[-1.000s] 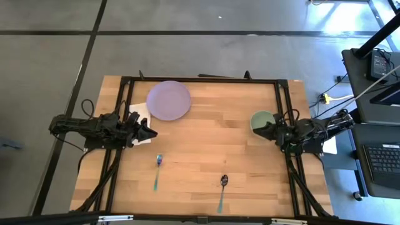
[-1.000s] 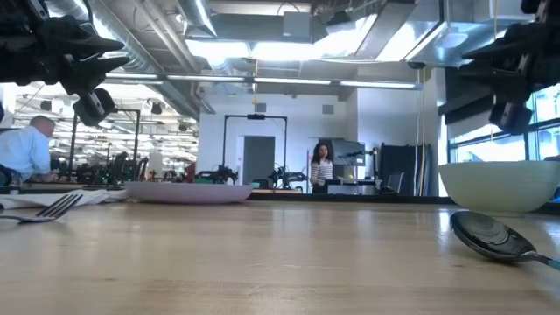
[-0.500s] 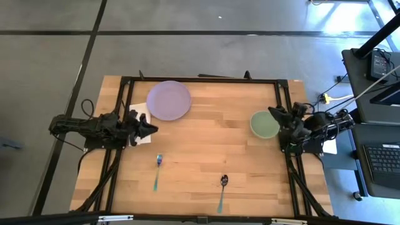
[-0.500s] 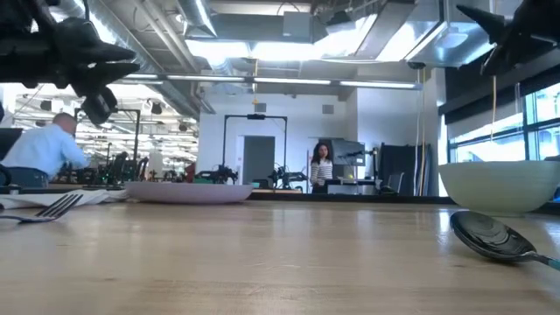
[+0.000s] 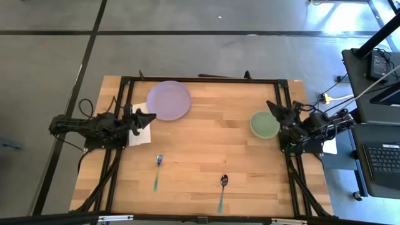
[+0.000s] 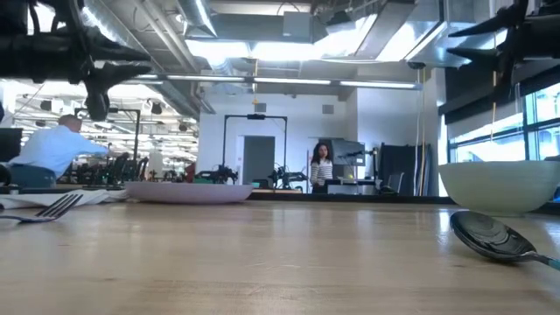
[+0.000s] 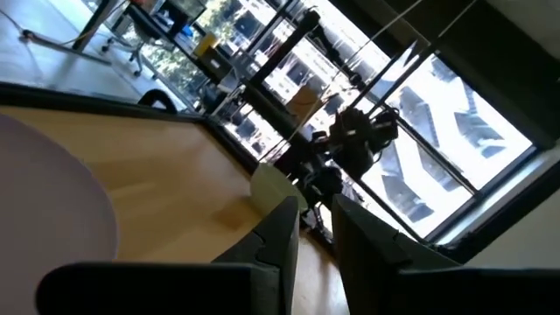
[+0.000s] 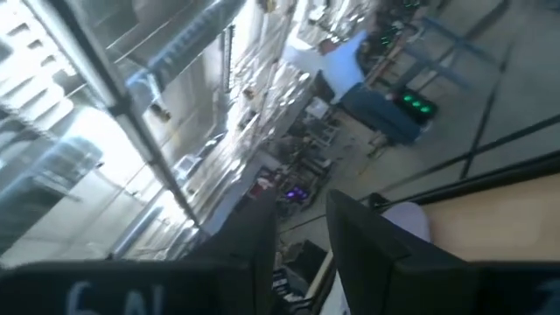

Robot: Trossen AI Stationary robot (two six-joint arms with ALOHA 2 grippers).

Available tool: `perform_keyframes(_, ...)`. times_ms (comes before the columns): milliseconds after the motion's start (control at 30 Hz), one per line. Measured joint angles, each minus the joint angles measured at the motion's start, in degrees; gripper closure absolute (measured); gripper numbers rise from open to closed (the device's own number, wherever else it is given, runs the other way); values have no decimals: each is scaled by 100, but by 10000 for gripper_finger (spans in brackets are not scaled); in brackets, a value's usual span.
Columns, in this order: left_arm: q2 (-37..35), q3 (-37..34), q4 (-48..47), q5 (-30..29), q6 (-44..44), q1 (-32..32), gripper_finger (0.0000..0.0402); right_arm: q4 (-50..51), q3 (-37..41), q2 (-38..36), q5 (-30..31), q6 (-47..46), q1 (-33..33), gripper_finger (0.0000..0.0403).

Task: Set table place
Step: Move the purple plate to the center of the table

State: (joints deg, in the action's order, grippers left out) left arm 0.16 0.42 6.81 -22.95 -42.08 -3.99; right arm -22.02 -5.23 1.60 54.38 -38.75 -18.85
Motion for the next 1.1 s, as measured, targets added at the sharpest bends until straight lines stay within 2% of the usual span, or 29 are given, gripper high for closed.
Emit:
perform_keyframes(233, 0, 0, 361, -317, -438, 15, 335, -521, 0, 756, 78, -549, 0, 298)
perform_keyframes(400, 54, 178, 451, 87, -969, 111, 335, -1299, -93, 1707, 78, -596, 0, 298)
perform_keyframes(633, 450, 998, 447, 728, -1008, 209, 335, -1349, -789, 3045, 142, -602, 34, 298)
perform_keyframes(800, 476, 1595, 459, 1220, -377, 209, 335, -1340, -1355, 3923, 39, -594, 66, 298)
perform_keyframes(1033, 472, 1889, 449, 1085, 497, 209, 335, -1328, -2063, 5050, -84, -587, 66, 298)
perform_keyframes(1100, 470, 1893, 448, 999, 596, 209, 335, -1327, -2216, 5316, -297, -596, 68, 298)
